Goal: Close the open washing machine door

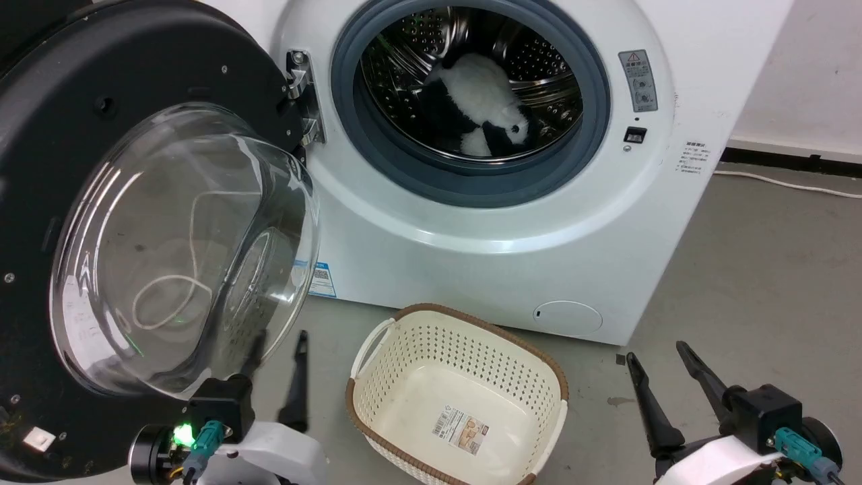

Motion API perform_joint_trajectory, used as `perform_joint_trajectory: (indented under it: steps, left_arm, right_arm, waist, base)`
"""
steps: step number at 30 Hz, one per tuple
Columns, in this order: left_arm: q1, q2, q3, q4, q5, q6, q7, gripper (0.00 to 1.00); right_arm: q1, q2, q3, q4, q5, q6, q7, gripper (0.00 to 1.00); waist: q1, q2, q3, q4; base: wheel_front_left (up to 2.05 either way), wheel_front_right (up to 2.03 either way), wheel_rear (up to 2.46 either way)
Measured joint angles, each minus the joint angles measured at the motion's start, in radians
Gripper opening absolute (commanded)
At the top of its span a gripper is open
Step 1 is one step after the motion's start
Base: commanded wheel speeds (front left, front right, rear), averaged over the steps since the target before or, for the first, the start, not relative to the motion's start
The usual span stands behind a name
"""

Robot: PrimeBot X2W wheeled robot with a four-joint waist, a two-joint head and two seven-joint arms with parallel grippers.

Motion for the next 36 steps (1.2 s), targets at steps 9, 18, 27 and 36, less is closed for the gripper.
perform_joint_trajectory:
  steps: [9, 18, 27, 36]
  left_arm:
    - [-0.001, -0.001, 0.016, -0.128, -0.037, -0.001, -0.019, 0.0]
    - [-0.068, -0.002, 0.216, -0.346, -0.128, 0.066, -0.043, 0.0]
    - [-0.206, -0.001, 0.59, -0.257, -0.247, 0.028, -0.066, 0.0]
    - [-0.257, 0.104, 0.611, 0.069, -0.294, 0.0, 0.038, 0.0]
  right_arm:
    - [0.006, 0.0, 0.001, 0.008, 0.024, 0.0, -0.017, 1.0]
    - [0.02, 0.0, 0.0, 0.021, 0.055, 0.0, -0.041, 1.0]
    - [0.038, 0.0, -0.007, 0.032, 0.083, 0.0, -0.065, 1.0]
    - [0.036, 0.0, -0.019, 0.03, 0.077, 0.0, -0.084, 1.0]
  waist:
    - [0.0, 0.0, -0.003, 0.014]
    - [0.0, 0.0, -0.01, 0.068]
    - [0.0, 0.0, -0.005, 0.151]
    - [0.0001, 0.0, 0.061, 0.2]
  base:
    - [0.0, 0.0, 0.0]
    - [0.0, 0.0, 0.0]
    - [0.0, 0.0, 0.0]
    - [0.0, 0.0, 0.0]
